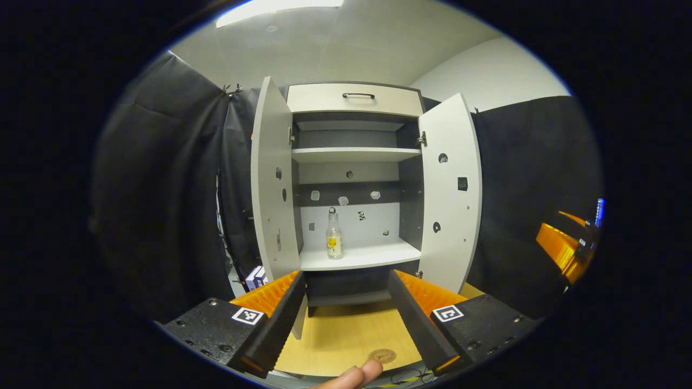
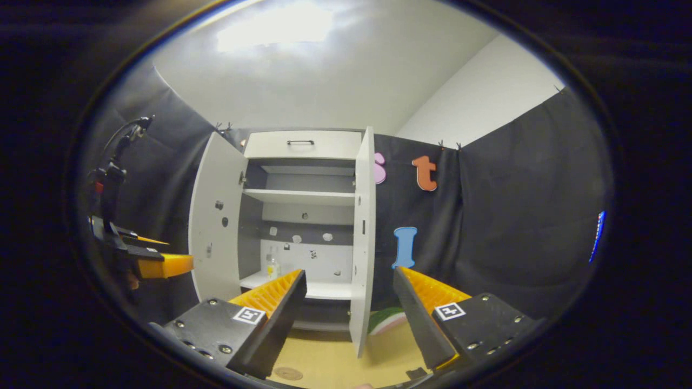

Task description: Grasp the bottle in the cabinet with the left hand and place it on the coaster, then close the right door with the right hand and the left door with the left hand.

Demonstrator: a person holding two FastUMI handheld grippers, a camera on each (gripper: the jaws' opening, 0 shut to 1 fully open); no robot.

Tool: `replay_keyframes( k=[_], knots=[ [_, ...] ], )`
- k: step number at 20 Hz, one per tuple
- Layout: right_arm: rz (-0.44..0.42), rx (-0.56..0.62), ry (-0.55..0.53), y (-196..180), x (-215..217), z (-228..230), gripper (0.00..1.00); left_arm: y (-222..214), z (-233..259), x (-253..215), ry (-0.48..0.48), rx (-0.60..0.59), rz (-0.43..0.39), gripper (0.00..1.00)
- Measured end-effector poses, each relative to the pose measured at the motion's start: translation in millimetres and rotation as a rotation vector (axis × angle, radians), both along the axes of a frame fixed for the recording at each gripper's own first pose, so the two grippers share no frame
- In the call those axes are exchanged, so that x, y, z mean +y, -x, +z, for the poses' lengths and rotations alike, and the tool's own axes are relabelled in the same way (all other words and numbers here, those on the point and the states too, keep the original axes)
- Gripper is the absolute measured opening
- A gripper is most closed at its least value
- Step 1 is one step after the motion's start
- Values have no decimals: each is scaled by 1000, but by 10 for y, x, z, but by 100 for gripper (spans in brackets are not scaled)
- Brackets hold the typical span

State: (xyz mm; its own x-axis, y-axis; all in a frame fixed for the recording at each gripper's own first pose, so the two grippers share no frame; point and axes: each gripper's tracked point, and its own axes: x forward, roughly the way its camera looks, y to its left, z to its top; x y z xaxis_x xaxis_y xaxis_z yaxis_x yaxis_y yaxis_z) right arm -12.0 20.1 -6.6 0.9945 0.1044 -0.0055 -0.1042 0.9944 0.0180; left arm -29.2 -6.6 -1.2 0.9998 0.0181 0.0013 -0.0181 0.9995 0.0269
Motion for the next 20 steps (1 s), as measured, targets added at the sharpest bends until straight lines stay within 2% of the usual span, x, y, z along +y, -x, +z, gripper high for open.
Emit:
replay_keyframes(
  k=[3,4,5,6,7,8,10,11,12,13,15,16,17,20],
  knots=[
    [9,11,-27,-102,157,-73,98,-77,-31,74,31,0,-17,98],
    [1,15,-16,-163,164,-102,98,-110,-44,112,19,3,-20,100],
    [-9,20,-4,-227,178,-138,94,-169,-58,166,-1,7,-14,98],
    [-20,25,-1,-307,188,-165,94,-244,-55,219,-12,5,-2,100],
    [-21,28,-3,-358,215,-189,94,-318,-66,238,-13,6,-1,99],
    [-23,29,-6,-431,237,-227,98,-404,-111,241,-7,14,-3,100],
    [-42,31,-1,-570,237,-303,98,-624,-204,250,11,25,-17,98],
    [-57,45,0,-647,243,-385,94,-784,-246,264,11,32,-18,98],
    [-61,63,-3,-715,257,-446,94,-916,-290,282,12,36,-18,98],
    [-61,81,-7,-803,289,-505,98,-1088,-307,274,16,33,-25,98],
    [-88,99,-24,-983,268,-550,98,-1443,-376,292,19,34,-33,98],
    [-88,100,-33,-1055,286,-543,94,-1645,-394,315,22,27,-29,98],
    [-88,97,-42,-1106,290,-536,98,-1863,-415,353,25,13,-22,98],
    [-91,86,-49,-1261,304,-529,98,-2551,-511,453,33,-19,0,98]
  ],
)
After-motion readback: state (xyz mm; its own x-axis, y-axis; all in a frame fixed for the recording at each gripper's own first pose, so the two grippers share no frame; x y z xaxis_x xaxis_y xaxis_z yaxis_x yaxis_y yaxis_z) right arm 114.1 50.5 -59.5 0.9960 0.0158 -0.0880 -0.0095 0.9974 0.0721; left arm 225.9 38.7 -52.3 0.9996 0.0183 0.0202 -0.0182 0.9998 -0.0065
